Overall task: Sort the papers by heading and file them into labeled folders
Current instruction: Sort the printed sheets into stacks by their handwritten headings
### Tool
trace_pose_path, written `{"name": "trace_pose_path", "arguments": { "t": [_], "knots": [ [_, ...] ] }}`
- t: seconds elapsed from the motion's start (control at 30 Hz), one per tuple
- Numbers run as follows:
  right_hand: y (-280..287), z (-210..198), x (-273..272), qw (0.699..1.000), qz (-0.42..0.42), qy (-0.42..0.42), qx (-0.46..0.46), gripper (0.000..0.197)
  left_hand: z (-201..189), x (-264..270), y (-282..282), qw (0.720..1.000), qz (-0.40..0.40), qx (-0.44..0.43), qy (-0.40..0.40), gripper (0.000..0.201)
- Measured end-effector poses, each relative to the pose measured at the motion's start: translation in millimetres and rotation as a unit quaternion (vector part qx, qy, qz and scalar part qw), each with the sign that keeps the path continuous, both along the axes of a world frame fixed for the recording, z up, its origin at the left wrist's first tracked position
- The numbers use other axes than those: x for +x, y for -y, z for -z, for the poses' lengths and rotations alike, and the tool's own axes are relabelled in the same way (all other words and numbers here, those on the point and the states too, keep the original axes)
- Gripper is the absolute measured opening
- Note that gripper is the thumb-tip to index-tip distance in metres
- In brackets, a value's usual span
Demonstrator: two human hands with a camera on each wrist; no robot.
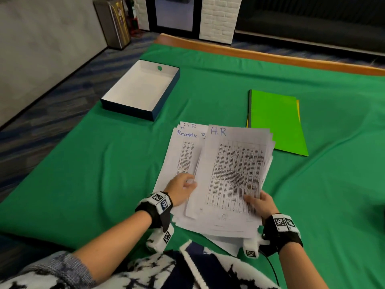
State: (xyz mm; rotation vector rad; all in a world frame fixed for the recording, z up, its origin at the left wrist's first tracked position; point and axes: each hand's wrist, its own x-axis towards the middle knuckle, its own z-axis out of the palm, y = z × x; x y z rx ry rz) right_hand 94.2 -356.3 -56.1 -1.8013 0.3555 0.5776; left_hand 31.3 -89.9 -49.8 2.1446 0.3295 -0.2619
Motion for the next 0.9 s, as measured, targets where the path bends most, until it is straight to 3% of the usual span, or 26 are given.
{"name": "trace_pose_path", "arguments": {
  "t": [0.1, 0.23, 0.37, 0.63, 0.8, 0.9],
  "knots": [
    [0, 0, 0, 0.999, -0.036, 0.034, -0.019, 0.022, 8, 4, -25, 0.993, -0.111, 0.040, 0.029, 0.027],
    [0, -1, 0, 0.997, -0.060, 0.031, -0.043, 0.018, 20, 4, -46, 0.976, -0.175, 0.130, 0.004, 0.032],
    [2, -8, 0, 0.998, -0.016, 0.028, -0.046, 0.019, 21, 2, -49, 0.975, -0.155, 0.156, -0.031, 0.069],
    [52, -33, 22, 0.981, 0.138, 0.111, -0.081, 0.012, 11, 13, -47, 0.973, -0.141, 0.173, -0.066, 0.092],
    [58, -50, 21, 0.983, 0.147, 0.106, -0.040, 0.012, 3, 17, -51, 0.970, -0.146, 0.171, -0.087, 0.093],
    [51, -47, 16, 0.985, 0.143, 0.088, -0.027, 0.012, 3, 15, -50, 0.976, -0.147, 0.145, -0.063, 0.068]
  ]
}}
